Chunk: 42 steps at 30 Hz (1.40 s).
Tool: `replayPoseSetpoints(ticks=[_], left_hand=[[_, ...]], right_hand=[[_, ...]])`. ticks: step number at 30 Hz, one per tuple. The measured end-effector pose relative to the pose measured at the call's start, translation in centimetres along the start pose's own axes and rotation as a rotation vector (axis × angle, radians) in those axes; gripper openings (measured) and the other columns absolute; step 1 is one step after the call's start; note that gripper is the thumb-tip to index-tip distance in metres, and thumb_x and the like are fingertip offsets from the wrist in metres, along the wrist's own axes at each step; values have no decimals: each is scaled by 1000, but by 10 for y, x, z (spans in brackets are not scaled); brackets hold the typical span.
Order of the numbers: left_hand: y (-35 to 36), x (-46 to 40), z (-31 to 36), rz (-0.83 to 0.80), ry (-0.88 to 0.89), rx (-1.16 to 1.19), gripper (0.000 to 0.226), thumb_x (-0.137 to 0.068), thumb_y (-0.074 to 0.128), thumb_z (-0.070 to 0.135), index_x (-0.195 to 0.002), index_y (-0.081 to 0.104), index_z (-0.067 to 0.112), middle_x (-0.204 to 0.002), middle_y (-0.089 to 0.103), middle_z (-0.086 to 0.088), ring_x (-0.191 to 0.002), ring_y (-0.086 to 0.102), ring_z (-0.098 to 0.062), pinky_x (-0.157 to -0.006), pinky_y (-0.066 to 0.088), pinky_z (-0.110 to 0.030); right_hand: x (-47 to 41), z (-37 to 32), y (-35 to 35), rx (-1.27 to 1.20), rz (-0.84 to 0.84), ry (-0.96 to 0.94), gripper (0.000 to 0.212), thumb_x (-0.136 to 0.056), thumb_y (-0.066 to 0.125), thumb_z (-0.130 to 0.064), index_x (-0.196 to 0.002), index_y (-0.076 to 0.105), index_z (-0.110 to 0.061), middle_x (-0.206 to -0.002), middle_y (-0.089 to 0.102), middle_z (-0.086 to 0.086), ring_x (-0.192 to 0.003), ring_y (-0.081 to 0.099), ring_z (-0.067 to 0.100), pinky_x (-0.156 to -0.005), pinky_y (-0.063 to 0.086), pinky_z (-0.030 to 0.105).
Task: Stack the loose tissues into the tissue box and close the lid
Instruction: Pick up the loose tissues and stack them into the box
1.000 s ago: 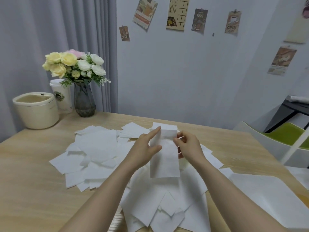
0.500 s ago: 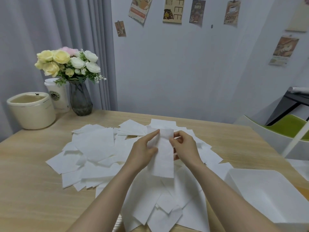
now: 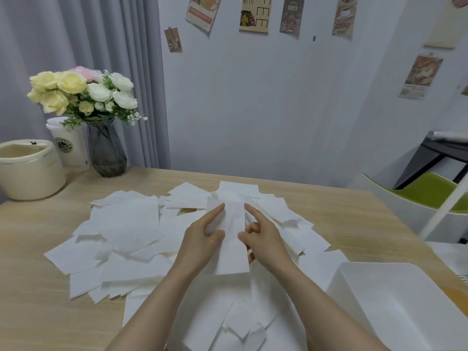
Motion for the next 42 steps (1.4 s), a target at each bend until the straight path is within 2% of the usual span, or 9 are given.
replayPoseSetpoints(ticks=[5, 10, 13, 19, 23, 27, 33, 38, 42], left_hand=[[-10, -1, 0, 76, -13, 70, 60, -87, 57, -4, -132, 58, 34, -136, 57, 11, -124, 52, -9, -102, 44, -27], [-22, -6, -5, 95, -51, 107, 58, -89, 58, -1, -132, 56, 37, -134, 55, 12, -113, 56, -6, -84, 44, -12], [-28, -9, -9, 102, -66, 127, 56, -89, 59, 0, -130, 57, 38, -132, 57, 13, -117, 57, -9, -93, 47, -23], [-26, -10, -16, 60, -77, 136, 52, -89, 61, 0, -130, 59, 32, -129, 54, 21, -111, 51, 17, -93, 42, -8], [-21, -9, -32, 49, -138, 162, 62, -90, 62, 3, -143, 46, 32, -133, 52, 21, -116, 53, 8, -98, 45, -19], [-22, -8, -41, 108, -222, 150, 63, -90, 63, 10, -144, 39, 33, -99, 66, 4, -86, 65, -6, -70, 46, -19], [-20, -9, -43, 134, -265, 211, 48, -90, 61, 11, -127, 44, 35, -92, 75, 0, -83, 70, -18, -78, 53, -37], [-27, -8, -46, 172, -278, 282, 8, -91, 63, 17, -98, 67, 19, -88, 75, -5, -83, 71, -25, -82, 54, -47], [-22, -2, -50, 162, -349, 463, 9, -89, 67, 20, -87, 74, 15, -88, 75, -12, -89, 70, -38, -90, 52, -59]], right_hand=[[-1, -7, -21, 192, 139, -127, 58, -90, 58, -7, -141, 44, -30, -85, 59, -8, -68, 55, 6, -65, 46, 21], [-8, -15, -36, 661, 180, -271, 68, -85, 69, -29, -144, 36, -37, -122, 44, -16, -122, 33, 10, -96, 21, 22], [-16, 0, -28, 757, 80, -193, 78, -80, 72, -40, -145, 30, -42, -138, 35, -20, -135, 17, 5, -104, 10, 26], [-21, 9, -26, 844, 142, -222, 66, -86, 65, -40, -144, 36, -37, -143, 39, -21, -137, 23, 4, -91, 9, 22], [-14, 6, -42, 736, 251, -231, 36, -91, 59, -18, -126, 60, -28, -122, 60, -8, -125, 41, 11, -88, 16, 24], [-15, 7, -58, 591, 336, -238, 32, -90, 58, -1, -110, 73, -21, -111, 70, 1, -110, 56, 10, -94, 36, 25], [-23, 1, -66, 242, 358, -199, 18, -95, 57, -11, -79, 65, -7, -70, 62, -3, -66, 50, 12, -63, 36, 21], [-21, -14, -67, -84, 335, -191, 17, -94, 60, -19, -83, 66, -7, -77, 61, 24, -73, 54, 22, -72, 47, 43], [-11, -35, -72, -252, 352, -224, 16, -96, 59, -22, -85, 70, -18, -82, 71, 4, -78, 62, 17, -74, 48, 35]])
Point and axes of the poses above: each hand's wrist, its own x-axis away from the middle knuckle, its own y-axis out of the palm, z = x × y, the point moved 9 cm from there along -x, towards the middle knuckle
